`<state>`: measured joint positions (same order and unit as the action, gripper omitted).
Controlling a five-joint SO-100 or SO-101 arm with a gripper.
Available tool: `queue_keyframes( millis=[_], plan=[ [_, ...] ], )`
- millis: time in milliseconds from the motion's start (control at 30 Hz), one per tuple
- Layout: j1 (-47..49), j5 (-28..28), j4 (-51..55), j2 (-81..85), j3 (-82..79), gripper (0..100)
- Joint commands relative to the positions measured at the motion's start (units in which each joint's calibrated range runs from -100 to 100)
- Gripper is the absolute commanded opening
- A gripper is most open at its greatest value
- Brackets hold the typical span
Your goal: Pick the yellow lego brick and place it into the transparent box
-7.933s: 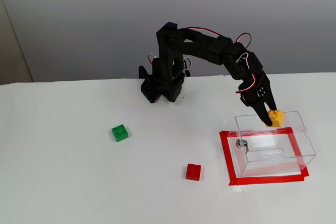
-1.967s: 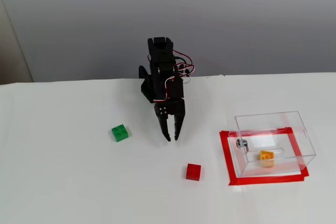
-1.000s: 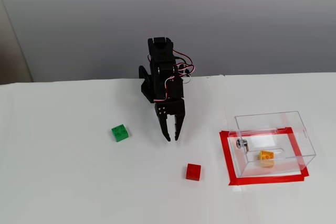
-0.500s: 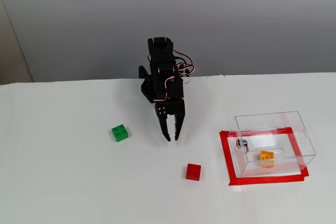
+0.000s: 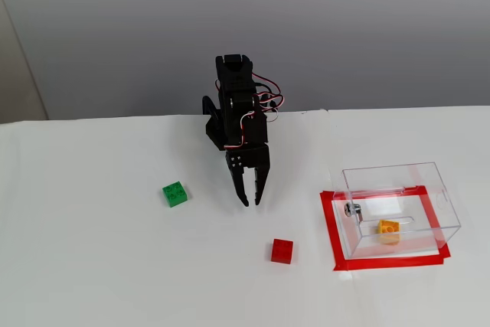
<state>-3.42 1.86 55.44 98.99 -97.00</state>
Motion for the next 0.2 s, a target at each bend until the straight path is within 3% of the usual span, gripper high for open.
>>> queue_keyframes(
  millis=[0, 167],
  plan=[
    [-0.3, 0.0, -0.2, 0.7, -0.6, 7],
    [-0.3, 0.0, -0.2, 0.7, -0.6, 7]
  ],
)
